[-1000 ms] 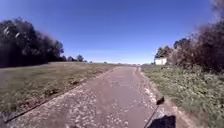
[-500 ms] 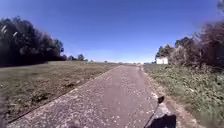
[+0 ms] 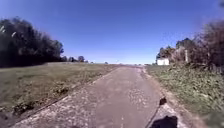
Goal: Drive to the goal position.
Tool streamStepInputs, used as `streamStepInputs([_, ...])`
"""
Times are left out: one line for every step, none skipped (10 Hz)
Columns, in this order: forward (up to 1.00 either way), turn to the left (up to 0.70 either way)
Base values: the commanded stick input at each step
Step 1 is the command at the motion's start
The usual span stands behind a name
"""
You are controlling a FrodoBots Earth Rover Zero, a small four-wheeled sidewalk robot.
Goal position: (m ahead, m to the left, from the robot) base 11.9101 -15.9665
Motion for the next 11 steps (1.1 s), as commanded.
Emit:
streamStepInputs([0.70,-0.09])
streamStepInputs([0.70,0.00])
streamStepInputs([0.70,0.00])
streamStepInputs([0.70,0.00])
streamStepInputs([0.70,0.00])
streamStepInputs([0.70,0.00])
streamStepInputs([0.70,-0.05])
streamStepInputs([0.70,-0.14])
streamStepInputs([0.70,-0.28])
streamStepInputs([0.70,-0.28])
streamStepInputs([0.70,-0.28])
